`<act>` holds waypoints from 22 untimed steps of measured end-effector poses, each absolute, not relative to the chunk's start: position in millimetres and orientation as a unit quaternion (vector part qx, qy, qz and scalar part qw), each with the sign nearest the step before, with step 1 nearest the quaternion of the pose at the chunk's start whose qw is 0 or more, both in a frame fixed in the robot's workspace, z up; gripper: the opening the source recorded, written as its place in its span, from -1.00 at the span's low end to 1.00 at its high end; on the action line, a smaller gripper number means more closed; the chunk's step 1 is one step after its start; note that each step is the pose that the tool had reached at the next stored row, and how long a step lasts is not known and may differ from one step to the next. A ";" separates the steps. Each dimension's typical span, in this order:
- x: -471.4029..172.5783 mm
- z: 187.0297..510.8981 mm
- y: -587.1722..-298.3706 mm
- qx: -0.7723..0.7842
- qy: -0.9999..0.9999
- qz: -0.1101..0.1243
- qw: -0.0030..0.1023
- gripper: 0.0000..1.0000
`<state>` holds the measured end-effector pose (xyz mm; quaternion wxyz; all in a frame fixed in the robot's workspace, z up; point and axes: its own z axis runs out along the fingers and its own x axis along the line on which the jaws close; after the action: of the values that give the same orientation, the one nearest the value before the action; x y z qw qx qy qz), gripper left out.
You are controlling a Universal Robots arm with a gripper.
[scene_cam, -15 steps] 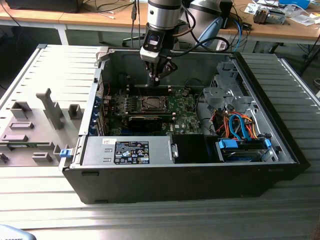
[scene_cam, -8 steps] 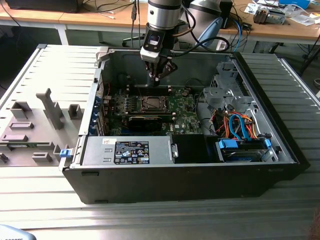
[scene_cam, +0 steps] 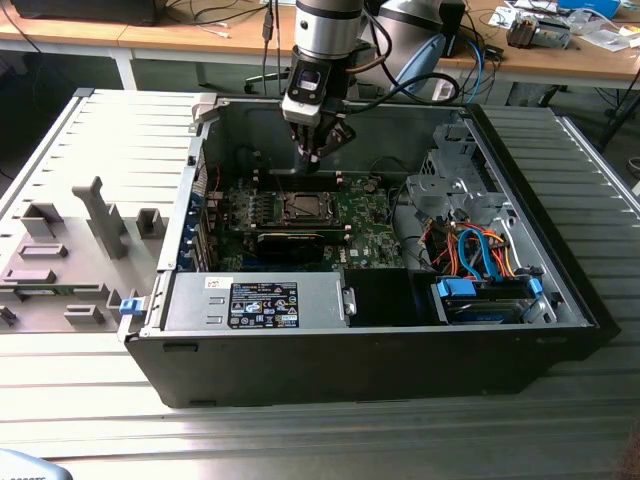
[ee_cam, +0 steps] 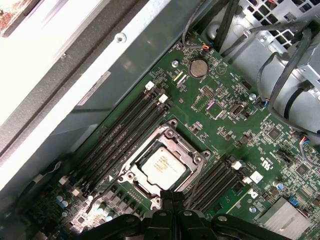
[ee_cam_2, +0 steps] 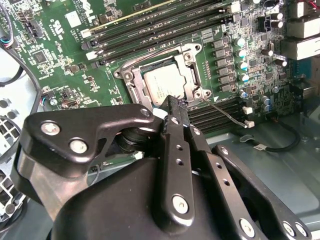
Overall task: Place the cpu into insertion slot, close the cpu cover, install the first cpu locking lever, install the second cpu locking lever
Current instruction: 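Install the first cpu locking lever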
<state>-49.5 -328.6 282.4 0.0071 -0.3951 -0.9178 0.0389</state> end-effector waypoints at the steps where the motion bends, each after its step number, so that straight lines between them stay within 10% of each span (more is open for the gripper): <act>1: -49.5 282.4 -328.6 -0.395 -0.918 0.039 0.007 -0.79; 22: -49.5 282.4 -328.6 -0.387 -0.921 0.039 0.007 -0.79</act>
<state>-49.5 -328.6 282.4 0.0067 -0.3867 -0.9213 0.0390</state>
